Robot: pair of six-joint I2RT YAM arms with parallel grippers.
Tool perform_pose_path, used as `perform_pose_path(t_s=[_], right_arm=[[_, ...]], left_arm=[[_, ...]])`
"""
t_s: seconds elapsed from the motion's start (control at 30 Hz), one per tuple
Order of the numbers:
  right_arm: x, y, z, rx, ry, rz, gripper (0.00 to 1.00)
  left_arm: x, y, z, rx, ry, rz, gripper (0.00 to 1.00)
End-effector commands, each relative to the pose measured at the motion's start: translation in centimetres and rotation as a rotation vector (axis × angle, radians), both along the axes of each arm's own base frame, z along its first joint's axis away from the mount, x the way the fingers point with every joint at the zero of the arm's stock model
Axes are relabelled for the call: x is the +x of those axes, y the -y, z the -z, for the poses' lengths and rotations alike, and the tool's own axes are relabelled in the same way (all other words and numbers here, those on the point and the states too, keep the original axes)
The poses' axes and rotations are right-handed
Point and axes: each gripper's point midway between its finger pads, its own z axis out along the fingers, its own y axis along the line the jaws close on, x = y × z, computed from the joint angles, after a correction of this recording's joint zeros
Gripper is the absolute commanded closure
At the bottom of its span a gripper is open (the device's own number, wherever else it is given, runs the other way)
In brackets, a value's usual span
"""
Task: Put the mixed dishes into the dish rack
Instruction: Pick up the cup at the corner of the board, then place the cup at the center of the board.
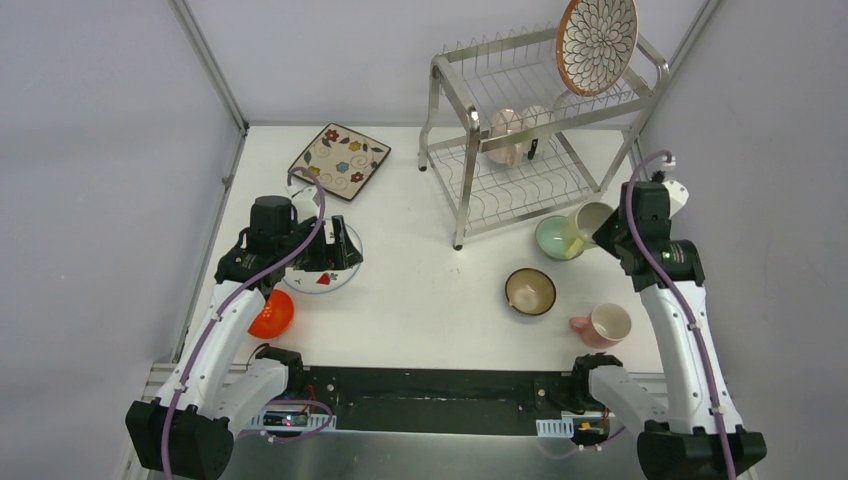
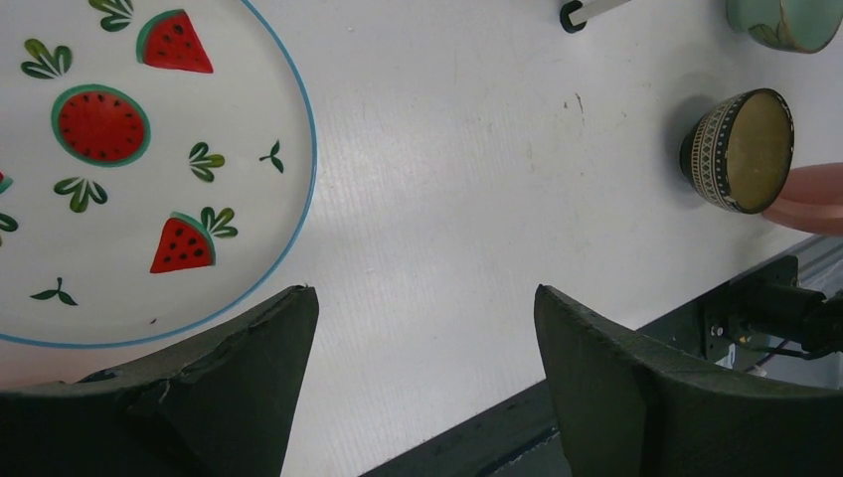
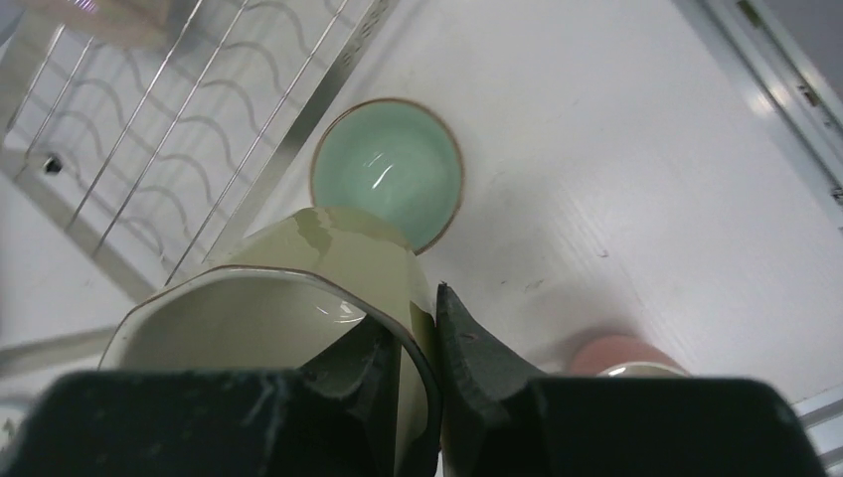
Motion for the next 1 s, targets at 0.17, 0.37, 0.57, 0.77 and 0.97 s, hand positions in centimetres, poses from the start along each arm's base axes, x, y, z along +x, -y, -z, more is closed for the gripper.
perform_pose_path(t_s=[0.17,0.37,0.57,0.77,0.97], right_arm=[[-1.6,-10.1,-0.5,0.177,0.038,-0.251,1.0],[-2.0,-17.3,1.5,0.16,-0.004,-0.402,1.0],[-2.7,-24.7,3.7,0.138,0.014,-0.496,0.99],[-2.8,-29.7,8.1,0.092,-0.006,-0.523,0.97],[-2.6,-32.1,10.0,0.04,-0.022,-0.536,0.96]], left_arm=[[-0.1,0.8,-1.4,-0.027,0.055,0.047,0.18],[-0.6,0.7,-1.2,-0.013,0.059,0.055,0.18],[-0.6,1.2,-0.6,-0.037,0.01,0.064,0.19],[-0.7,0.8,-1.4,-0.026,0.03,0.044,0.19],[-1.0,0.9,-1.2,-0.057,-0.021,0.009,0.18]])
